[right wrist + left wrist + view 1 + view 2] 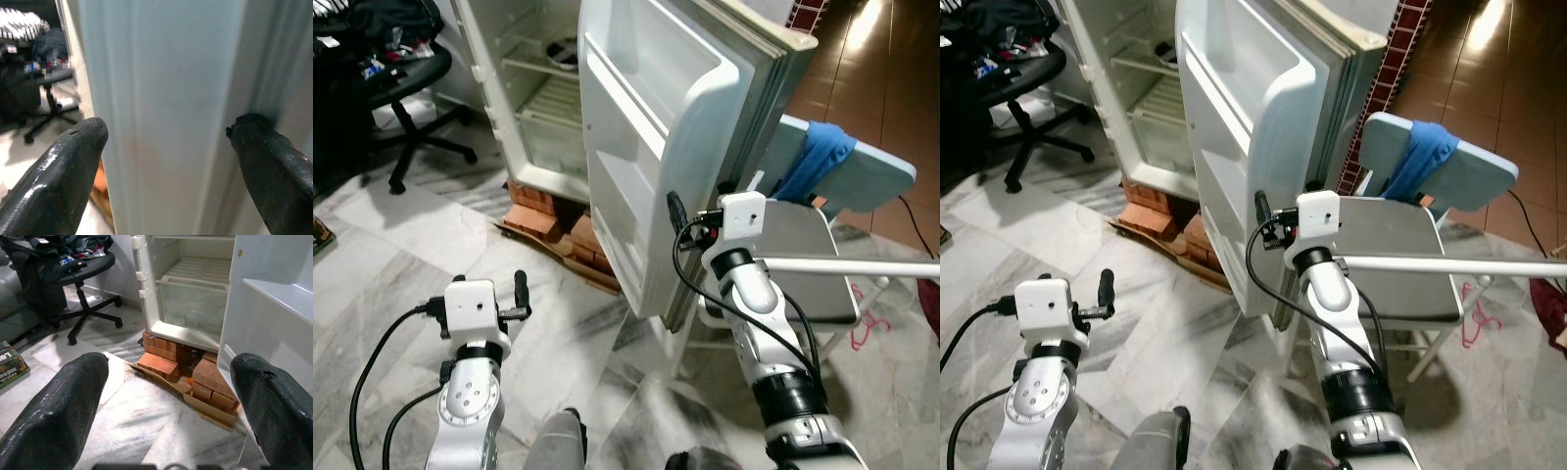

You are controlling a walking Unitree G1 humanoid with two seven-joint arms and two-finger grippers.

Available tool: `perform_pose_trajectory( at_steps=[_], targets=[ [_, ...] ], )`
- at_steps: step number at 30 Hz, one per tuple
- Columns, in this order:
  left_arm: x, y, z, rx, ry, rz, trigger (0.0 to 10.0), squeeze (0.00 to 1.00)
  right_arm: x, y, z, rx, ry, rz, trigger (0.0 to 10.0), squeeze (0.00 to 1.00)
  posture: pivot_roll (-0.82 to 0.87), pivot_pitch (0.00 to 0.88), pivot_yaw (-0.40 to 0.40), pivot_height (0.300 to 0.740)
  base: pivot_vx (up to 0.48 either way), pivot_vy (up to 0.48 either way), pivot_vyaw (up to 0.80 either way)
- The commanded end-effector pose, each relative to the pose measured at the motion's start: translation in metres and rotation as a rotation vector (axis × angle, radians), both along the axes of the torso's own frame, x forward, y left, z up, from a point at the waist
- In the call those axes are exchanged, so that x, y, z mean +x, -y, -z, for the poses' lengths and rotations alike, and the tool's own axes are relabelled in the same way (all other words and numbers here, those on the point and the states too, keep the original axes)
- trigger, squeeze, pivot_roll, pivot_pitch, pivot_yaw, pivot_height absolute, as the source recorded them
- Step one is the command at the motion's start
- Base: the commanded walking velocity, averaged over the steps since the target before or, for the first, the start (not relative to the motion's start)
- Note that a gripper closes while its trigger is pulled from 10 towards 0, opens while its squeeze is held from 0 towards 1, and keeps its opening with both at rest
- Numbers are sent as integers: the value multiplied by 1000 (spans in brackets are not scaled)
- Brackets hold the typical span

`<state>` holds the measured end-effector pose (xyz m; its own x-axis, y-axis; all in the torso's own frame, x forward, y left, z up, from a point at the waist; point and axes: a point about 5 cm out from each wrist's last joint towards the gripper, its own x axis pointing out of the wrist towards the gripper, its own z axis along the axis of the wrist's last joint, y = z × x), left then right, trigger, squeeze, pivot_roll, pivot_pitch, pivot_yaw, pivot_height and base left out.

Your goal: Restocking fridge

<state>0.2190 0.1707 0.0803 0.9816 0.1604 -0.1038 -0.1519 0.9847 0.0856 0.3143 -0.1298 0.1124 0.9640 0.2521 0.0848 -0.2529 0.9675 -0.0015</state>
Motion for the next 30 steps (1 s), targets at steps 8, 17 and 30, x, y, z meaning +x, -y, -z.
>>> perform_pose_trajectory(
  at_steps=[8, 17, 30],
  targets=[
    [3, 2, -2, 16, 2, 15, 10000, 0, 7, 26, 21, -94, -161, -27, 10000, 0, 136, 113, -11, 740, 0, 0, 0],
    [6, 1, -5, 27, 10, 23, 10000, 0, 35, 34, -30, -1, 24, 91, 10000, 0, 146, 105, -2, 740, 0, 0, 0],
    [9, 4, -6, 34, 20, 39, 10000, 0, -4, -23, -42, 381, -116, -611, 10000, 0, 142, 99, -2, 740, 0, 0, 0]
  ],
)
